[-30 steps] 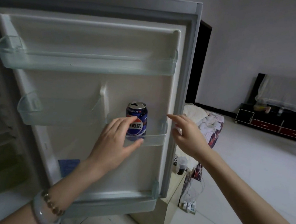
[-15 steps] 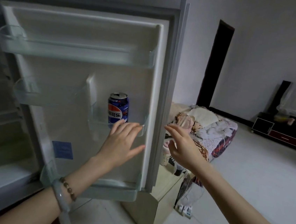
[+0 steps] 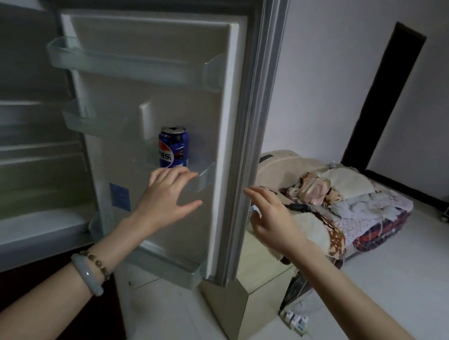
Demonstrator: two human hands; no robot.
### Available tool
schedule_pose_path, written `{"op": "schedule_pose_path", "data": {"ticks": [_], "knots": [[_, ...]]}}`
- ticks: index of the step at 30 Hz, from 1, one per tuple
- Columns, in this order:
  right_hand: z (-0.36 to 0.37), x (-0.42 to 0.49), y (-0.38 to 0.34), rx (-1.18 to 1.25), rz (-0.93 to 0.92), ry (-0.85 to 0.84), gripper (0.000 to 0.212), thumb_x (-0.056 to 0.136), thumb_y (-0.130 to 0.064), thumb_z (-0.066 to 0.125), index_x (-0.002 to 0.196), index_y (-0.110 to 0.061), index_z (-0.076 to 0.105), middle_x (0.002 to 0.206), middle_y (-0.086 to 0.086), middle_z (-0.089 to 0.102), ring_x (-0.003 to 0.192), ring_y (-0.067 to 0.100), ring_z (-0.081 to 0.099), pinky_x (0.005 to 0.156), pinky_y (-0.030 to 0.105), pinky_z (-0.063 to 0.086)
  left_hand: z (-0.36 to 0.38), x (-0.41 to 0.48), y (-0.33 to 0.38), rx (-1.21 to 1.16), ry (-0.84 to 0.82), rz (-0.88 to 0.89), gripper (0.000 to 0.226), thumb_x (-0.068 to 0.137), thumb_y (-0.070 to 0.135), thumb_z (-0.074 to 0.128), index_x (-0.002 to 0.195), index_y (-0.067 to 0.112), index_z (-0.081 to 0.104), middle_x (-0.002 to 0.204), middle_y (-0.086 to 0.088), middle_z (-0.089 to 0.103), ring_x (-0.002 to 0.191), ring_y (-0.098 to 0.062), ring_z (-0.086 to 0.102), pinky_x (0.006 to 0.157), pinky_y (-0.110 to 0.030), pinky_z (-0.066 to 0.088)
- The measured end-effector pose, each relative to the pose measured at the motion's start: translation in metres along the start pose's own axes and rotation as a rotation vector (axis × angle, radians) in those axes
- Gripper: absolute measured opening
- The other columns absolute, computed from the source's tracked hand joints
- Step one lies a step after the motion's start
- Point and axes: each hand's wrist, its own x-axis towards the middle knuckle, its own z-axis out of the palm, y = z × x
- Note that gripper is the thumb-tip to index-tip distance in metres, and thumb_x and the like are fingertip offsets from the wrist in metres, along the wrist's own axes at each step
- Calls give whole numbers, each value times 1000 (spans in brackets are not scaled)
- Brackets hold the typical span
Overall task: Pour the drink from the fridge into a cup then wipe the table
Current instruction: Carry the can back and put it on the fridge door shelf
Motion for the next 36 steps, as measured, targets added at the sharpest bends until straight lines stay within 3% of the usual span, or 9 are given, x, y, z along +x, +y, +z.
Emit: {"op": "schedule_pose_path", "data": {"ticks": [4,9,15,19,24,29,33,36], "knots": [[4,-3,-13,26,-81,1,55,84,0,49,137,-8,43,138,12,45,129,25,41,104,24,29,-23,-29,-4,19,46,-32,66,77,61,47,125,16,54,125,-4,55,119,-16,41,107,-32,16],[10,3,-31,14,-222,36,55,80,0,52,134,-3,46,138,19,44,129,30,41,106,39,39,-55,-67,-17,117,63,-41,61,78,57,53,120,14,55,120,-3,57,115,-14,44,107,-31,18],[24,3,-63,135,-457,249,44,81,-2,44,124,0,54,135,23,42,125,33,42,106,37,36,-90,-113,-33,194,95,-122,60,78,54,53,118,9,53,118,-8,58,114,-15,45,106,-34,20],[31,9,-93,248,-550,355,56,77,7,45,133,-1,40,140,18,32,130,34,36,109,39,33,-117,-142,-47,262,61,-215,63,81,55,49,123,8,50,122,-10,57,117,-17,43,107,-34,18],[48,22,-134,327,-646,278,71,72,12,50,140,1,28,144,26,33,132,34,37,108,36,34,-148,-176,-66,328,13,-382,73,84,64,38,133,10,42,135,-9,50,126,-21,42,110,-33,16],[68,39,-189,396,-827,222,66,77,6,42,140,-2,28,145,28,31,133,35,37,104,38,39,-176,-208,-62,246,121,-530,74,86,60,36,144,14,29,147,-6,36,136,-12,28,110,-29,14],[89,54,-236,421,-947,205,66,78,2,43,141,-4,27,146,30,26,137,36,29,110,37,31,-199,-230,-47,196,195,-563,67,89,55,38,143,17,31,145,0,37,134,-6,27,110,-21,13],[103,67,-272,459,-1018,196,54,87,-3,36,141,0,33,145,31,27,138,38,27,111,42,30,-211,-245,-46,191,212,-559,62,90,53,38,140,18,34,140,7,39,132,-6,31,111,-29,21]]}}
